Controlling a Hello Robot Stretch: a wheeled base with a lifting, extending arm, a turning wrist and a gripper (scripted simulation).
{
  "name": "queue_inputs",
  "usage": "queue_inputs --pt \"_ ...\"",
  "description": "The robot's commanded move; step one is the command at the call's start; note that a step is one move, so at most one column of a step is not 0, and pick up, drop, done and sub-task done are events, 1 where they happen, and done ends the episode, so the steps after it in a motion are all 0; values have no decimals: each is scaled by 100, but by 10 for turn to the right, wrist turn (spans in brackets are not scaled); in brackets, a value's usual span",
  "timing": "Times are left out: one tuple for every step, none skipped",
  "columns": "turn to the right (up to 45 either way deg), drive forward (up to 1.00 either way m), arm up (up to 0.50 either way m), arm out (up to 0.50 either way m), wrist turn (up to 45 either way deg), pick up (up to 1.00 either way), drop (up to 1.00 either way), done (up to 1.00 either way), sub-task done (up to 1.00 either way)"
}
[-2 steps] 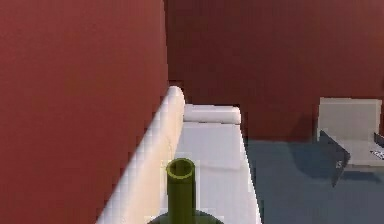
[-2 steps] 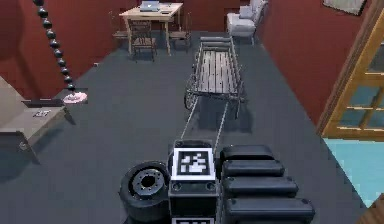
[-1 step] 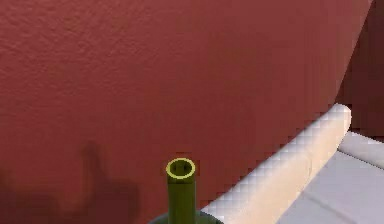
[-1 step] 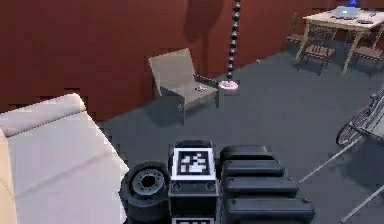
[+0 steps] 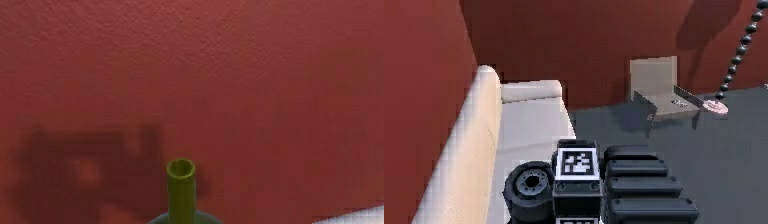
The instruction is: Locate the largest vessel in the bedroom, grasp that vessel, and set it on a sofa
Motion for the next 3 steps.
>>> queue_inputs --pt "450 0 0 0 0 0 0 0 0" --pt "450 0 0 0 0 0 0 0 0" --pt "450 0 0 0 0 0 0 0 0"
